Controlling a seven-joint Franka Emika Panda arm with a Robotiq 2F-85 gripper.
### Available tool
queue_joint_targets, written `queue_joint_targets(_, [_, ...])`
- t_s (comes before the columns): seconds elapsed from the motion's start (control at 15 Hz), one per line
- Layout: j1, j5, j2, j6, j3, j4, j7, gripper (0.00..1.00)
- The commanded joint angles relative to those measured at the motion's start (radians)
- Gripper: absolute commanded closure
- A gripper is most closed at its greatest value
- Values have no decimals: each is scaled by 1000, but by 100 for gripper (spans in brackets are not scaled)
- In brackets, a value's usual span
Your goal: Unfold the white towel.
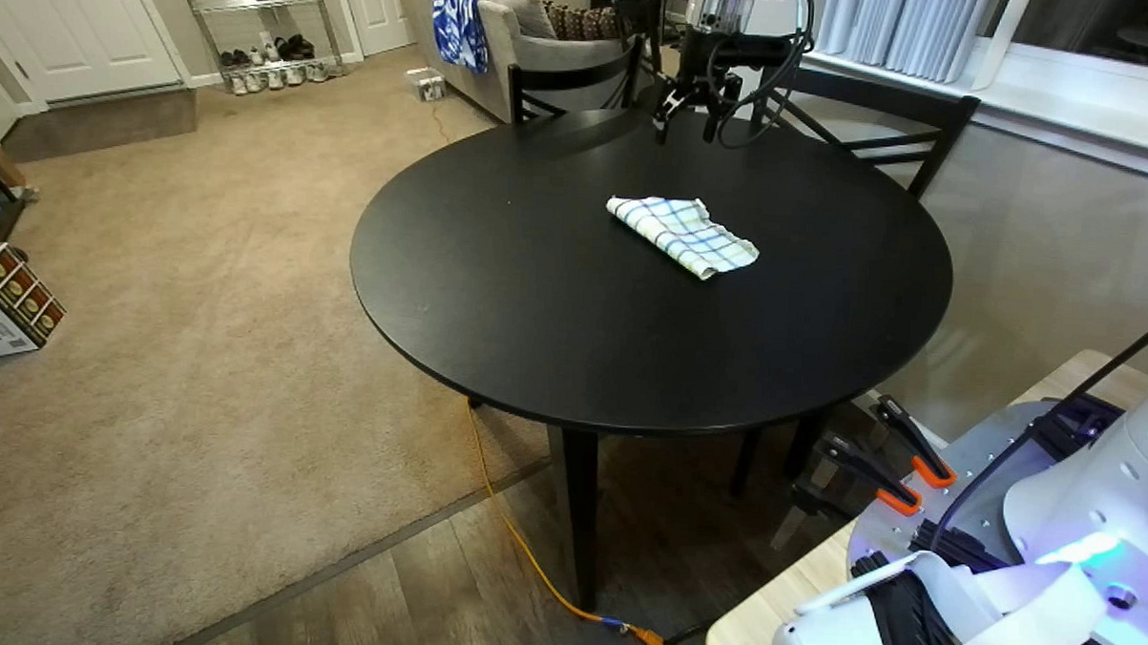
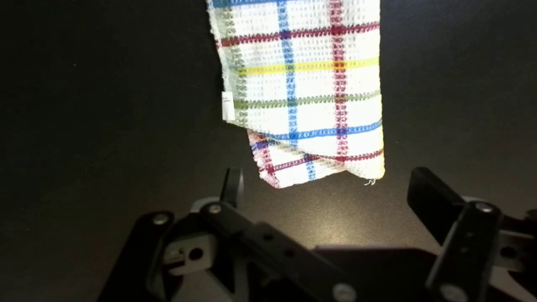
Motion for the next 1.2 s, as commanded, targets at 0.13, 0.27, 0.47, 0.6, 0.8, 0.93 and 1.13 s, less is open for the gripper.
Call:
queue_joint_targets(0.13, [-24,20,65,7,12,18,1,0])
queue_joint_targets(0.27, [-32,22,88,-1,11,24,1,0])
queue_joint_targets(0.47, [-51,29,124,-8,15,40,-6,0])
queue_joint_targets(0.6, [-61,29,151,-11,17,58,-7,0])
queue_joint_targets(0.8, [-79,35,199,-7,29,98,-22,0])
queue_joint_targets(0.93, [-86,36,242,-22,36,153,-17,0])
queue_joint_targets(1.13, [-94,35,293,-47,45,226,-11,0])
